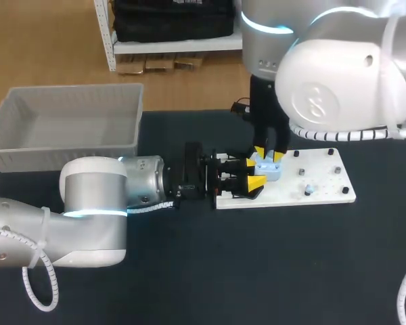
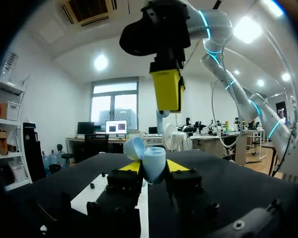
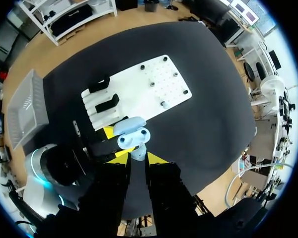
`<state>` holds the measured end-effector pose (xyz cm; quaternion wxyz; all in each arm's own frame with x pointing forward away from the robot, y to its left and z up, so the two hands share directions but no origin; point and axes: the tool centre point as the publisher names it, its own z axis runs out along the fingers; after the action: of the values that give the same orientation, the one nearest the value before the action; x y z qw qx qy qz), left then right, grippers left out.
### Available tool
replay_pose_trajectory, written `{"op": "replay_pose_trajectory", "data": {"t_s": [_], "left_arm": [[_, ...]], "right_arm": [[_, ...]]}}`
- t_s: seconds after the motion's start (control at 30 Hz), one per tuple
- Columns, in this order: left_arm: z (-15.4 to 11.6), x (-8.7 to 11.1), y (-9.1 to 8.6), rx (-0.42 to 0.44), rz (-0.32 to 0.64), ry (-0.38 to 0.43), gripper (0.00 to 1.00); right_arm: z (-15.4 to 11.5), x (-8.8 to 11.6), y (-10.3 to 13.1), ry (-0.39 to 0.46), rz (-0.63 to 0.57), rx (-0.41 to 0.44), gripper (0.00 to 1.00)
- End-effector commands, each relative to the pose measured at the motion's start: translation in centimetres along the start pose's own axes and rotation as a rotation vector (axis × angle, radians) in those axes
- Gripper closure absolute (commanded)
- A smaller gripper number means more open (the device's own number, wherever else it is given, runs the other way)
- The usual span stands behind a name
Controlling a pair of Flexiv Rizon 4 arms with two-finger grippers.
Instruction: Pick up each earbud case from the left stands, insert the matching earbuds, close the lid, and place the case in the box.
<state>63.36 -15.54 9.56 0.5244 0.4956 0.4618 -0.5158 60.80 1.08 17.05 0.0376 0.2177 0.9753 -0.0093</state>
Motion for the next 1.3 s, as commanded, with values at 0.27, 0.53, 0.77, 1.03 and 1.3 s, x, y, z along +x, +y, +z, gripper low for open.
{"op": "replay_pose_trajectory", "data": {"t_s": [0.27,0.53,0.77,1.03,1.3], "left_arm": [[0.0,0.0,-0.1,-0.003,0.001,-0.001,1.0],[0.0,0.0,-0.1,-0.003,0.001,-0.001,1.0],[0.0,0.0,-0.1,-0.003,0.001,-0.001,1.0],[0.0,0.0,-0.1,-0.003,0.001,-0.001,1.0],[0.0,0.0,-0.1,-0.003,0.001,-0.001,1.0]], "right_arm": [[0.6,-0.3,0.0,0.011,0.012,0.006,1.0],[1.1,-0.5,0.1,0.012,0.017,0.003,1.0],[1.1,-0.5,0.1,0.013,0.02,0.001,1.0],[1.3,-0.6,0.0,0.011,0.025,-0.011,1.0],[1.1,-0.6,-0.1,-0.011,0.029,-0.046,1.0]]}}
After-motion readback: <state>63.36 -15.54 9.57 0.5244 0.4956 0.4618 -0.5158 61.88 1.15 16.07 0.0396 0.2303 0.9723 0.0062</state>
